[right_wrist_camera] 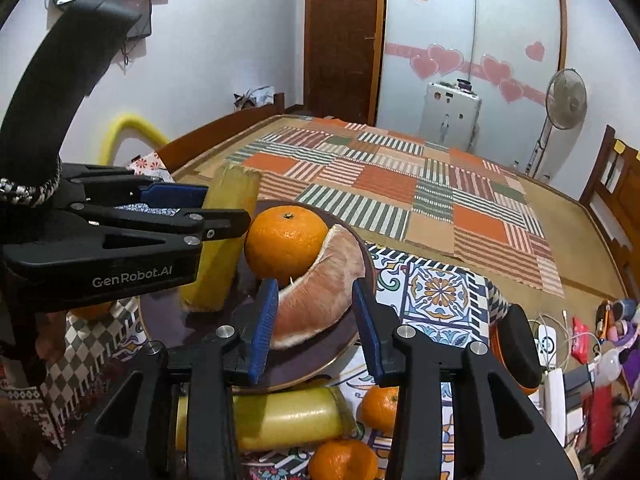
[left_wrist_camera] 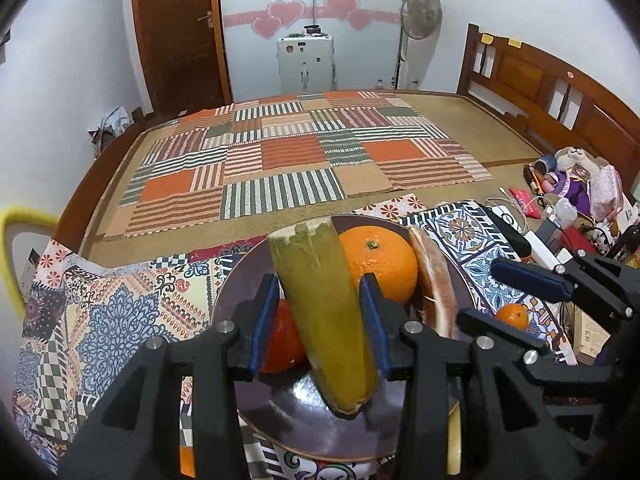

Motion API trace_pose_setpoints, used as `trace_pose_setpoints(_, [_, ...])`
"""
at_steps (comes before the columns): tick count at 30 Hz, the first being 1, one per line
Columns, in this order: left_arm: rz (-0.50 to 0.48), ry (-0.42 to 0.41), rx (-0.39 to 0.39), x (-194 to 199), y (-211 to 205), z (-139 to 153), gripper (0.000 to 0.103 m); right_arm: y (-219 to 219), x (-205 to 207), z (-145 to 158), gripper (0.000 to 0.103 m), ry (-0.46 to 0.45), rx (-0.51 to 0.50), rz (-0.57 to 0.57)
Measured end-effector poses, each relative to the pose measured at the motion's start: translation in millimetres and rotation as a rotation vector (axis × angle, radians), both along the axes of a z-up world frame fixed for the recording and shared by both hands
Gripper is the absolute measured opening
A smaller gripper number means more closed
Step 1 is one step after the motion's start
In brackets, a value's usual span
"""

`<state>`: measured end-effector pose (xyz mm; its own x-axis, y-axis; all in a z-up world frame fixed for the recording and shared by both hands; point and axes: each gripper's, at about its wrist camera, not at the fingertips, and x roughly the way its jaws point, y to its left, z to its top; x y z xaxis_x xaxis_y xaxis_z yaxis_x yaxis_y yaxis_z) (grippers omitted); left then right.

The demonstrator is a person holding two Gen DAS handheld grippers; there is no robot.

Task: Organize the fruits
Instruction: 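Lower the corn cob onto the plate with the left gripper while the right sets the pomelo segment there, then grasp the yellow cylindrical fruit with the left gripper while the right gripper grasps a small orange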

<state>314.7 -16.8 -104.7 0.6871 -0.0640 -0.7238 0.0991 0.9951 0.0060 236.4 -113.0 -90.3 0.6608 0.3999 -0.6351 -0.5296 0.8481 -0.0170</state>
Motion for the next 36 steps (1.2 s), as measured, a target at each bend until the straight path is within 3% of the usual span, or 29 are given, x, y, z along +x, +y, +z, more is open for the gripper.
trace_pose_setpoints(18, [-0.023,-0.056,-0.066,-59.2,21.5,21.7,0.042,-36.0,-39.1,15.6,0.045,-0.081,0.043,-0.049])
trace_pose_setpoints(27, [-0.083,-0.034,-0.099,-86.0,14.6,10.2,0.042,-47.1,-60.5,-9.1,0.048,-0.048,0.034,-0.066])
trace_pose_setpoints(31, [-0.1,-0.021,-0.092,-93.1,10.2,-0.5,0.05,-51.0,-63.1,-27.3,0.049,-0.002,0.036,-0.071])
trace_pose_setpoints(36, [-0.117,0.003,-0.097,-99.3,5.8,-13.1,0.051,-54.6,-54.3,-42.4,0.048,0.044,0.037,-0.09])
